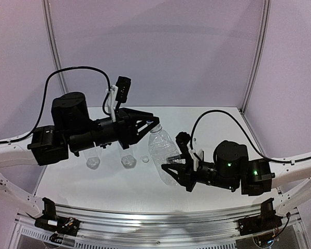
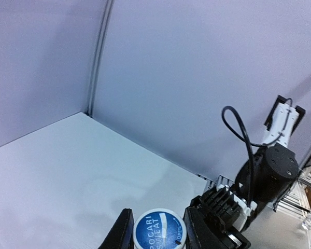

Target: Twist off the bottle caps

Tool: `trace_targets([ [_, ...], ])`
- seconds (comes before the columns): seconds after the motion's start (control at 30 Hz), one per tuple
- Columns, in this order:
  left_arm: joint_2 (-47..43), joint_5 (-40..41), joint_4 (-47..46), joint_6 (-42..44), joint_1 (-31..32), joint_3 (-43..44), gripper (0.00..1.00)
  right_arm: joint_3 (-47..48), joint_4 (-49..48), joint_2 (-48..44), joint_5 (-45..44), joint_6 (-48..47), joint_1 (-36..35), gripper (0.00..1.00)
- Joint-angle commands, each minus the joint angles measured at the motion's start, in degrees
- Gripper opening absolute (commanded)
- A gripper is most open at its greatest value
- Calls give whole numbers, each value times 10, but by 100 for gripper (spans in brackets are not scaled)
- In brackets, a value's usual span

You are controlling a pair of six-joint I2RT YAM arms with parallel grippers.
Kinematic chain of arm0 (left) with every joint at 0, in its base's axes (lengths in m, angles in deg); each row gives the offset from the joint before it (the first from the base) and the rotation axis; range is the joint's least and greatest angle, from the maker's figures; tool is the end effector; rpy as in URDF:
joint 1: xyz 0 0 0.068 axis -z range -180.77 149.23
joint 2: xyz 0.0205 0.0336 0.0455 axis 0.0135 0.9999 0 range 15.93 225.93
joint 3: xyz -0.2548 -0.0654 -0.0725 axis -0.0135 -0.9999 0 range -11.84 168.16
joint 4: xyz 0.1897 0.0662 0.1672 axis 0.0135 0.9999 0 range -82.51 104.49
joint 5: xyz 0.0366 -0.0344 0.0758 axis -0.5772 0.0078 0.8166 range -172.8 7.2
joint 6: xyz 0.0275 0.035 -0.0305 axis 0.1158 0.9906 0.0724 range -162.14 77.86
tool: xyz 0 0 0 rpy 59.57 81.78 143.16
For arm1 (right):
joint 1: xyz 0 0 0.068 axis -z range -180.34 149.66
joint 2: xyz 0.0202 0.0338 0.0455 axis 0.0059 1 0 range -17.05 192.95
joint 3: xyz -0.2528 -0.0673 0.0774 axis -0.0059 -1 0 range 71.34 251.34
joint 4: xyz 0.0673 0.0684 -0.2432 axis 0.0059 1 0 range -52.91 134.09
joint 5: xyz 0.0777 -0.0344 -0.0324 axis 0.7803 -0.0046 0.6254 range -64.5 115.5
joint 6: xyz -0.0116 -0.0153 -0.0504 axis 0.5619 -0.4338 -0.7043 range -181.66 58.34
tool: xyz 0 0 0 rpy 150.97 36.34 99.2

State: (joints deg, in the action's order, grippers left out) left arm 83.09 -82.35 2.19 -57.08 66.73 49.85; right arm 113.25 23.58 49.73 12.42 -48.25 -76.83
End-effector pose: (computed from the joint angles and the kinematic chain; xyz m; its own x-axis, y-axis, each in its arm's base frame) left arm 0.1061 -0.2556 0.3929 -0.2385 -0.0978 -0.9662 0.8895 0.3773 -0.2577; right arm 0.0710 0.2606 0.2862 -0.2523 -0.0833 -0.9641 -0.8602 0.4756 0.1840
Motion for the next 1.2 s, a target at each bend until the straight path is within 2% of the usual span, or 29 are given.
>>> trace_targets([
  [0.0, 58, 113, 97, -33, 22, 50, 15, -6, 1, 4, -120, 14, 1, 29],
  [0.23, 84, 118, 96, -48, 27, 62, 20, -13, -7, 3, -133, 8, 1, 29],
  [0.33, 79, 115, 88, -41, 30, 58, 26, -17, -11, -2, -132, 7, 0, 29],
  [0.67, 41, 101, 64, -23, 31, 32, 63, -19, -16, -2, -129, 5, 1, 28],
  [0.93, -51, 116, 73, 15, 31, -13, 88, -24, -12, -19, -120, 6, 1, 28],
  [1.07, -100, 43, 38, 75, 27, -53, 95, -34, -29, -34, -35, -12, 0, 29],
  [1.17, -124, -70, 0, 93, 8, -81, 95, -32, -40, -37, 72, -26, 1, 29],
])
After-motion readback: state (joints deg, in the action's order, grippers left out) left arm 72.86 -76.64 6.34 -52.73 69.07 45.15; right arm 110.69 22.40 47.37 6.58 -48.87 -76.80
